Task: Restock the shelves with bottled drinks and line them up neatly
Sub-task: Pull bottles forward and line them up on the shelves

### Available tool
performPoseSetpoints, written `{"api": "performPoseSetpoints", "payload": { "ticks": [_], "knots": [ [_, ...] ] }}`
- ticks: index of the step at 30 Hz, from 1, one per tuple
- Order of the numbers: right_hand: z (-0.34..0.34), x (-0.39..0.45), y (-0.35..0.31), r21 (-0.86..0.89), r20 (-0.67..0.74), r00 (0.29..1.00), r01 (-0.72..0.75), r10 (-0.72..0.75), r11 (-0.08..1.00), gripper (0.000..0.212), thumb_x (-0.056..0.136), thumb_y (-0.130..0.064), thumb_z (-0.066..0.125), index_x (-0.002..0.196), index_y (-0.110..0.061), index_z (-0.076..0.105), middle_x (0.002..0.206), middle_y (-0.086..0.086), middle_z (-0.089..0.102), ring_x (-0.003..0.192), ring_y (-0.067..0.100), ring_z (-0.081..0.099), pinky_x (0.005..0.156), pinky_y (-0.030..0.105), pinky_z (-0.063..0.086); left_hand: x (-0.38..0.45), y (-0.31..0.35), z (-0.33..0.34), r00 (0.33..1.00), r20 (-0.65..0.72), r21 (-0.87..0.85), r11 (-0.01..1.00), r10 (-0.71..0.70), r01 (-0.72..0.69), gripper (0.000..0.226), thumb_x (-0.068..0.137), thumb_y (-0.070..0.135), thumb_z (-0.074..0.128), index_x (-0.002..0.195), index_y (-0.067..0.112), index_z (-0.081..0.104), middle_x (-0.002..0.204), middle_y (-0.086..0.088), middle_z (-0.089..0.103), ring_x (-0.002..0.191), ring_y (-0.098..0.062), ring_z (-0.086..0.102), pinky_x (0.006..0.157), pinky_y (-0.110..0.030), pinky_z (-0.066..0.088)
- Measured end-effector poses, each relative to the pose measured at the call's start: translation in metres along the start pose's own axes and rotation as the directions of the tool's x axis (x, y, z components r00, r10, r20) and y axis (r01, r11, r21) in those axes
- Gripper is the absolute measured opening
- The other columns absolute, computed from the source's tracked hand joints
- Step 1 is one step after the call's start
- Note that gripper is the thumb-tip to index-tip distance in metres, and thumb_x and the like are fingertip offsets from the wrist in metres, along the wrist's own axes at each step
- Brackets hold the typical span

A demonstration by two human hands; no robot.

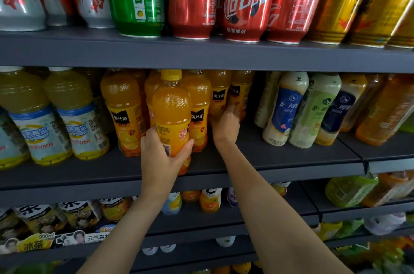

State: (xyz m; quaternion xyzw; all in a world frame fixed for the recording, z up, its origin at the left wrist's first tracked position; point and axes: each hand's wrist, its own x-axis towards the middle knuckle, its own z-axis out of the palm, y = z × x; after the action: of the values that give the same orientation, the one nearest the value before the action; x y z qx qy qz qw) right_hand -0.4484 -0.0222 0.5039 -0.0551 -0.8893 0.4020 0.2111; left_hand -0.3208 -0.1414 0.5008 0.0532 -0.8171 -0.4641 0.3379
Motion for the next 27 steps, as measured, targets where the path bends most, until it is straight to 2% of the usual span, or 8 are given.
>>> {"api": "performPoseSetpoints", "payload": {
  "ticks": [6, 11, 17, 20, 24, 25, 27],
  "knots": [
    [0.007, 0.010, -0.003, -0.103, -0.037, 0.999, -0.008, 0.004, 0.995, 0.053, 0.082, -0.020, 0.068, 0.124, -0.002, 0.041, 0.132, 0.015, 0.041, 0.123, 0.031, 0.044, 0.091, 0.040, 0.046, -0.002, 0.002, 0.001, 1.000, -0.023, 0.016, 1.000, -0.008, 0.008, 0.066, 0.069, 0.042, 0.073, 0.119, 0.008, 0.044, 0.106, -0.003, 0.046, 0.104, -0.022, 0.048, 0.083, -0.030, 0.042],
    [0.009, 0.015, -0.002, -0.187, -0.037, 0.999, 0.002, -0.009, 0.982, 0.053, 0.082, -0.022, 0.068, 0.124, -0.003, 0.042, 0.131, 0.015, 0.042, 0.120, 0.031, 0.047, 0.095, 0.041, 0.045, -0.002, 0.002, 0.002, 1.000, -0.028, 0.007, 1.000, -0.014, 0.014, 0.064, 0.070, 0.041, 0.073, 0.118, 0.011, 0.044, 0.105, 0.001, 0.043, 0.104, -0.021, 0.047, 0.082, -0.029, 0.041],
    [0.005, 0.017, -0.002, -0.222, 0.003, 1.000, 0.012, -0.011, 0.975, 0.053, 0.085, -0.030, 0.064, 0.127, -0.005, 0.042, 0.133, 0.013, 0.042, 0.123, 0.030, 0.045, 0.101, 0.043, 0.035, -0.003, 0.001, 0.002, 1.000, -0.015, -0.013, 1.000, -0.016, 0.015, 0.068, 0.067, 0.047, 0.070, 0.120, 0.014, 0.043, 0.110, -0.001, 0.046, 0.107, -0.020, 0.047, 0.085, -0.029, 0.042],
    [0.001, 0.015, 0.000, -0.144, 0.008, 1.000, 0.007, -0.006, 0.990, 0.055, 0.086, -0.029, 0.063, 0.130, -0.005, 0.040, 0.137, 0.014, 0.040, 0.126, 0.029, 0.043, 0.103, 0.044, 0.034, -0.003, 0.001, 0.001, 1.000, -0.012, -0.015, 1.000, -0.002, 0.001, 0.070, 0.067, 0.049, 0.068, 0.122, 0.013, 0.043, 0.112, -0.003, 0.047, 0.109, -0.022, 0.048, 0.088, -0.034, 0.044],
    [-0.015, 0.012, 0.015, 0.020, -0.221, 0.975, -0.013, 0.017, 1.000, 0.061, 0.084, -0.024, 0.066, 0.133, -0.002, 0.036, 0.139, 0.017, 0.036, 0.129, 0.030, 0.038, 0.105, 0.041, 0.038, -0.002, 0.002, 0.001, 1.000, -0.016, -0.002, 1.000, 0.005, -0.005, 0.073, 0.066, 0.052, 0.066, 0.121, 0.010, 0.043, 0.111, -0.002, 0.046, 0.109, -0.022, 0.047, 0.089, -0.034, 0.044],
    [-0.019, 0.015, 0.018, 0.035, -0.221, 0.974, -0.047, 0.054, 0.998, 0.067, 0.083, -0.023, 0.067, 0.136, -0.001, 0.032, 0.140, 0.018, 0.034, 0.131, 0.031, 0.035, 0.107, 0.041, 0.036, -0.002, 0.002, 0.001, 1.000, -0.020, -0.004, 1.000, 0.005, -0.005, 0.073, 0.065, 0.053, 0.065, 0.121, 0.010, 0.043, 0.110, -0.002, 0.046, 0.108, -0.022, 0.047, 0.089, -0.034, 0.044],
    [-0.021, 0.026, 0.023, 0.071, -0.114, 0.982, -0.144, 0.152, 0.987, 0.075, 0.082, -0.024, 0.069, 0.139, -0.001, 0.026, 0.142, 0.019, 0.034, 0.133, 0.032, 0.033, 0.108, 0.040, 0.033, -0.003, 0.003, 0.001, 1.000, -0.028, -0.002, 1.000, 0.002, -0.002, 0.073, 0.066, 0.053, 0.065, 0.120, 0.008, 0.044, 0.109, -0.004, 0.046, 0.106, -0.022, 0.047, 0.088, -0.034, 0.044]
  ]
}}
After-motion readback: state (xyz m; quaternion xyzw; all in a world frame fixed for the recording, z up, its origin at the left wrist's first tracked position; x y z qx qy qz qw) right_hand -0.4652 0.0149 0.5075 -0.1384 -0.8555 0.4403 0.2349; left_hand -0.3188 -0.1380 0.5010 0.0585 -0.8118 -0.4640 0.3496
